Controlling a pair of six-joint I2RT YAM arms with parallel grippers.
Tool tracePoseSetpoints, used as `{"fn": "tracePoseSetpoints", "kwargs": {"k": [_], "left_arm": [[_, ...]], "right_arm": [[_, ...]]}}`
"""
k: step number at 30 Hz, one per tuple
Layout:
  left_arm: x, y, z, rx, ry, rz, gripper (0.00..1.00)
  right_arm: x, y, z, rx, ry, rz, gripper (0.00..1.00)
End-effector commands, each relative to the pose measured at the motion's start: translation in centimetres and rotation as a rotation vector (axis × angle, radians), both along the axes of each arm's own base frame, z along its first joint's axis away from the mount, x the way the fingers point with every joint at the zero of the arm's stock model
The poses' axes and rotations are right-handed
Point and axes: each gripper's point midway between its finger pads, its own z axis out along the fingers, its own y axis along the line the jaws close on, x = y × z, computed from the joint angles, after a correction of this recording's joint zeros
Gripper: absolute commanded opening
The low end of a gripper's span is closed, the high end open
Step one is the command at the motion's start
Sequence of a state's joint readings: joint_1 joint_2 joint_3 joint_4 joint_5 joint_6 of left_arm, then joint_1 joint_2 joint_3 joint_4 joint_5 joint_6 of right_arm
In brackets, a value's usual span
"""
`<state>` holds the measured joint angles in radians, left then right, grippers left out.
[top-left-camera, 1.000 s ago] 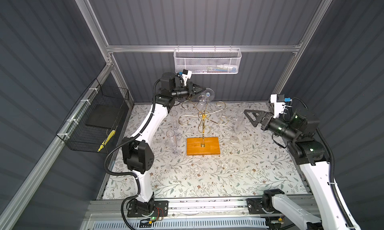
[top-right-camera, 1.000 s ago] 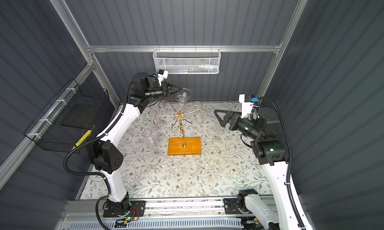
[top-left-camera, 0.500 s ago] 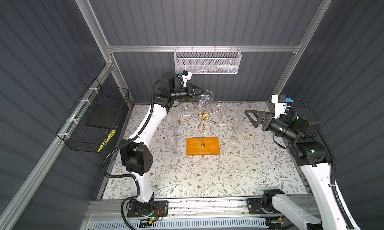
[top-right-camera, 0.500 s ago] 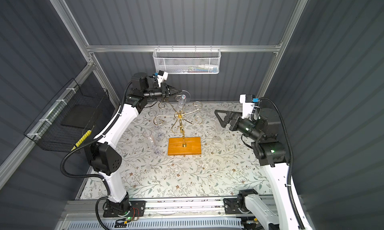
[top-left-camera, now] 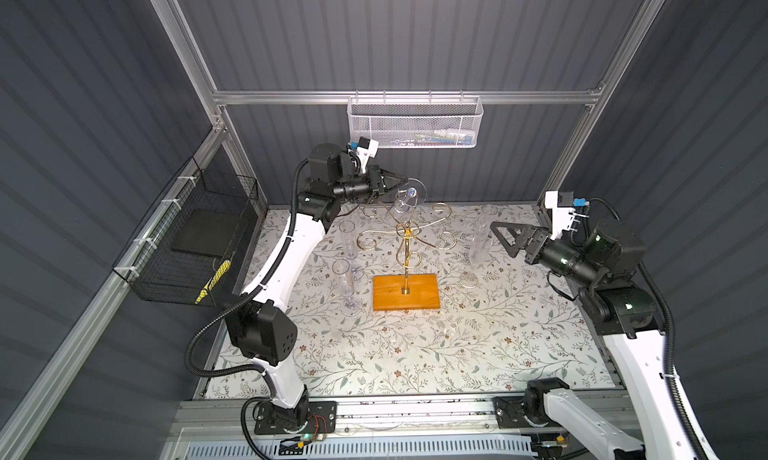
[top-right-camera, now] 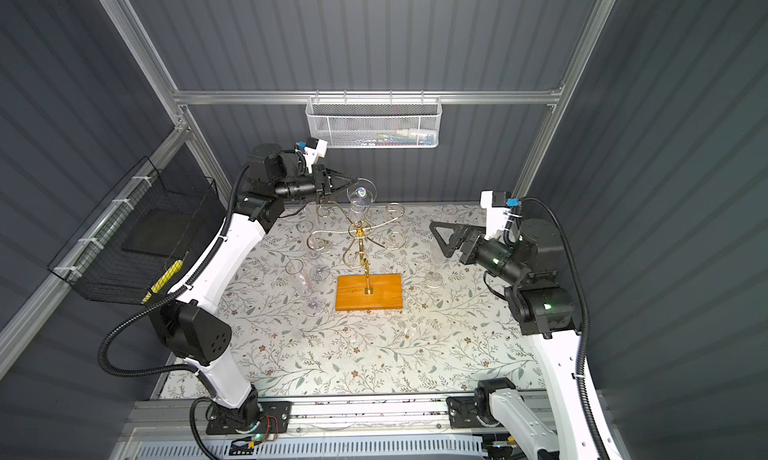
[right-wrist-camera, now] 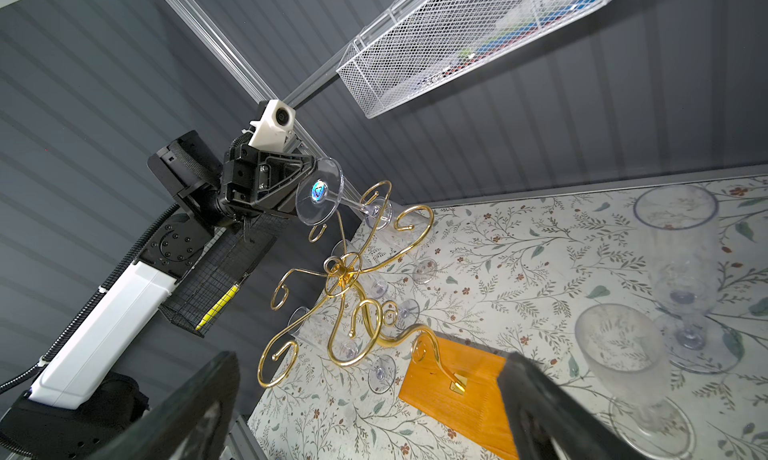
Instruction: Take the wine glass off the wine glass rack
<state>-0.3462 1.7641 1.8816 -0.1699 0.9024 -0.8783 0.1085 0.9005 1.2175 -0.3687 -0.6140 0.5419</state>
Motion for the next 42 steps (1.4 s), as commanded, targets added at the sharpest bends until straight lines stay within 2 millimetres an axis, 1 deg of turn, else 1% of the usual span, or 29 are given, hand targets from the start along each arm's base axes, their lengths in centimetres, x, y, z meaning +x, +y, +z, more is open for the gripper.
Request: {"fn": "tracePoseSetpoints", "kwargs": {"k": [1, 8, 20, 27, 34, 38, 42], "left_arm": [[-0.9, 0.5, 1.1, -0.015, -0.031, 0.010, 0.00], [-1.0, 0.6, 1.4, -0.050, -0.013, 0.017, 0.00], [-0.7, 2.4, 2.5, -0.084, -0.016, 0.096, 0.00], [0.0, 3.6, 2.7, -0.102, -0.002, 0.152, 0.00], [1.4, 5.0, 2.7, -0.194, 0.040, 0.180, 0.00], [2.4, 5.3, 3.2, -0.217, 0.039, 0.196, 0.00], [3.7, 5.8, 3.5, -0.256, 0.062, 0.217, 0.00]], "right_arm": [[-0.4, -0.2, 0.3, -0.002, -0.012, -0.004, 0.99], [-0.5, -0.3, 0.3, -0.004, -0.013, -0.009, 0.99], [-0.4, 0.1, 0.6, 0.024, -0.009, 0.012, 0.99], [-0.2, 0.3, 1.0, 0.043, -0.011, 0.023, 0.99], [0.0, 0.3, 1.1, 0.053, -0.006, 0.023, 0.99], [-0.1, 0.3, 1.2, 0.051, -0.010, 0.020, 0.99], [0.0, 0.2, 0.8, 0.048, 0.002, 0.014, 0.99]]}}
